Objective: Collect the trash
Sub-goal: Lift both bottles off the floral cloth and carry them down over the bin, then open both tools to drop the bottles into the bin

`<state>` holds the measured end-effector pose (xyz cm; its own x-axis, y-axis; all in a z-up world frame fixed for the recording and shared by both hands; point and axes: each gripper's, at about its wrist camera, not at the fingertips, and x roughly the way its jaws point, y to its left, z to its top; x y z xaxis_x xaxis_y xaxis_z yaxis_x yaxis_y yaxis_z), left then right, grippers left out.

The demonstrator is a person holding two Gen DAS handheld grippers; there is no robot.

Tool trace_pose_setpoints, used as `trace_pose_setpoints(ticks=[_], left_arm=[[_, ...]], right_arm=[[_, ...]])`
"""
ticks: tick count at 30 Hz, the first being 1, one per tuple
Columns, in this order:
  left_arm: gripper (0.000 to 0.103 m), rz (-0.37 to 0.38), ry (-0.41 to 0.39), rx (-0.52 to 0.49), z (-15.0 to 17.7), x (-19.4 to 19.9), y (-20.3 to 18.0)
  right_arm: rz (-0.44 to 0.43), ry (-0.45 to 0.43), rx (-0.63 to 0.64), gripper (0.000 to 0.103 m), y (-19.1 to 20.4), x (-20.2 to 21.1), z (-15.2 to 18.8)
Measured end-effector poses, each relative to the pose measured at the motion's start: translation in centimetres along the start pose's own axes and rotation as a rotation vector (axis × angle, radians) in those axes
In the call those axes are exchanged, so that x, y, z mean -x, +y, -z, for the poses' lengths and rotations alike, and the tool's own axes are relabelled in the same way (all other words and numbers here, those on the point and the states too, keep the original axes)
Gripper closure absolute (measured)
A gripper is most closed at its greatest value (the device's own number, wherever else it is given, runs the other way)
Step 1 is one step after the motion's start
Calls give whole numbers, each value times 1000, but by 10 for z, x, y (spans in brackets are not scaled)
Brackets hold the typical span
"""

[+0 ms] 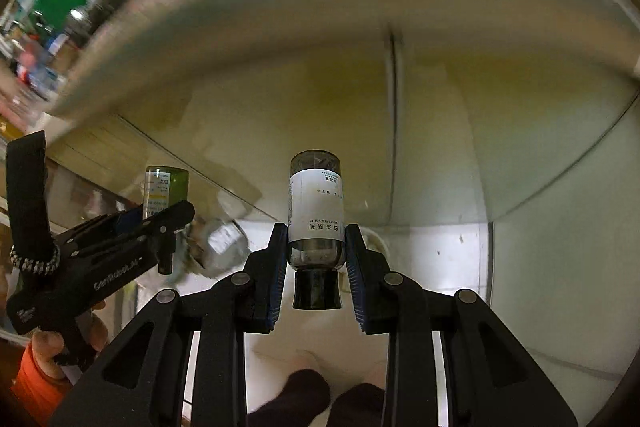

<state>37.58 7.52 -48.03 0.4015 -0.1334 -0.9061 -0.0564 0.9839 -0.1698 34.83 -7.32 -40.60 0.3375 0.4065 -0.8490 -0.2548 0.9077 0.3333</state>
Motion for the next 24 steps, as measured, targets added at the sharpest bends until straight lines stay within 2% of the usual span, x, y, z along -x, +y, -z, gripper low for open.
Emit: trace_pose_setpoints(ticks=[3, 8, 12, 15, 19, 23, 24], left_arm=[[62, -2, 39, 7, 18, -58, 5], [62, 37, 133, 35, 53, -160, 10], [62, 62, 178, 53, 75, -217, 11], [62, 83, 196, 45, 83, -249, 12], [62, 97, 232, 12, 90, -278, 10], [60, 82, 268, -7, 93, -290, 15], [59, 87, 271, -9, 93, -289, 15]], right_arm=[[0, 47, -15, 77, -25, -58, 17], [-6, 89, -29, 77, -55, -132, 35], [-12, 114, -23, 77, -72, -182, 46], [-17, 134, -2, 77, -80, -213, 50], [-23, 208, 12, 77, -88, -246, 52], [-23, 211, 3, 73, -86, -242, 46], [-24, 203, 1, 68, -86, -237, 46]])
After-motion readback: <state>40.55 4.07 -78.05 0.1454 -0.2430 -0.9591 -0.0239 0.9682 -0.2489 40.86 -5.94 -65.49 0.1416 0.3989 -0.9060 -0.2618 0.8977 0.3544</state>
